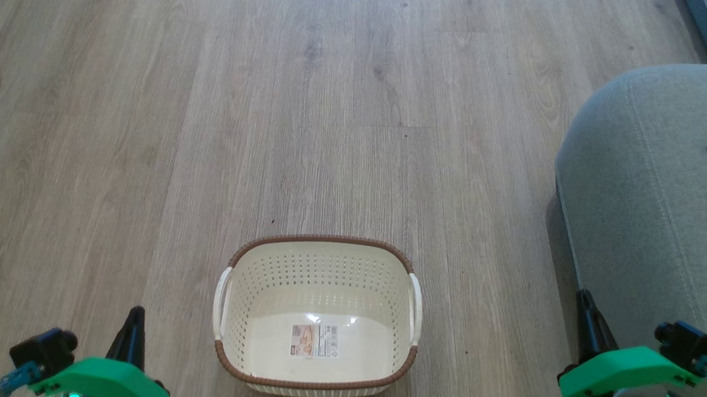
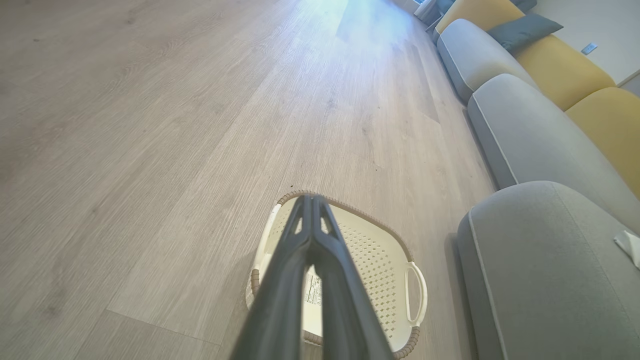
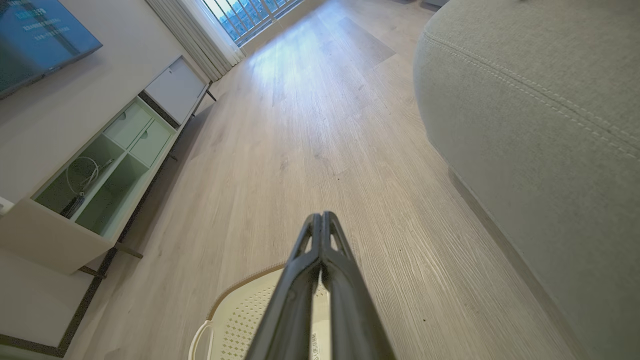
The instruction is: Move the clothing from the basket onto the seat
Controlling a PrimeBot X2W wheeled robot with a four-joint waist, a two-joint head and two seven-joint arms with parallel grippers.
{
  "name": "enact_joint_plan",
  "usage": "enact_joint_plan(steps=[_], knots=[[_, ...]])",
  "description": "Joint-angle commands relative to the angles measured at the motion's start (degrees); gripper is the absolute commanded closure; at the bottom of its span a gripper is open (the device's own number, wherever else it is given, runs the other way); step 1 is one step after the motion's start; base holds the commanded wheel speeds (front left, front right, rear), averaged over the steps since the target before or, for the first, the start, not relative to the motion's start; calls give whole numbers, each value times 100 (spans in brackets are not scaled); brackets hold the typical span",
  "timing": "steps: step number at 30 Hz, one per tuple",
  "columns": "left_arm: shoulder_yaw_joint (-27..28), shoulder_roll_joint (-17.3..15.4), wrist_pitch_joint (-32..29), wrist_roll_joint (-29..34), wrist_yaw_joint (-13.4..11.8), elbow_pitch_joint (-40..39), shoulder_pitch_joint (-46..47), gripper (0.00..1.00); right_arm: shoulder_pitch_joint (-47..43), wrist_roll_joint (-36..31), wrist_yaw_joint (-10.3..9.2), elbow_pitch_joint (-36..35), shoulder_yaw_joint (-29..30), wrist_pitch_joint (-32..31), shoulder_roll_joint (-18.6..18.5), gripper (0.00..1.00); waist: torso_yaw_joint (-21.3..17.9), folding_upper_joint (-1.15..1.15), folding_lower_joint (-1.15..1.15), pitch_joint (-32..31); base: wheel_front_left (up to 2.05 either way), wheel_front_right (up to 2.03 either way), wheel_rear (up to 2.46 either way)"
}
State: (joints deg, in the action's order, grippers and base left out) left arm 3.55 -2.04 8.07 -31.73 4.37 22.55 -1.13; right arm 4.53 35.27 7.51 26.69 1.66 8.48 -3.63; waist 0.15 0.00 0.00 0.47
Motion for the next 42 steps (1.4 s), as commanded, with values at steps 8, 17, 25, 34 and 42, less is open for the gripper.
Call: enact_joint_plan(steps=[8,17,25,34,42], knots=[[102,-44,-130,-586,46,-266,351,100,230,561,-1,-307,44,-154,12,100,-1,0,0,-2,0,0,0],[123,-49,-278,-1194,75,-331,393,100,223,1132,-1,-414,93,-304,19,100,-3,0,0,-5,0,0,0],[143,-52,-410,-1736,102,-389,431,100,217,1640,-1,-509,138,-438,25,100,-4,0,0,-8,0,0,0],[165,-57,-558,-2346,132,-454,474,100,209,2213,-1,-616,188,-588,32,100,-6,0,0,-11,0,0,0],[184,-61,-689,-2886,158,-512,512,100,203,2721,-1,-711,231,-721,39,100,-7,0,0,-14,0,0,0]])
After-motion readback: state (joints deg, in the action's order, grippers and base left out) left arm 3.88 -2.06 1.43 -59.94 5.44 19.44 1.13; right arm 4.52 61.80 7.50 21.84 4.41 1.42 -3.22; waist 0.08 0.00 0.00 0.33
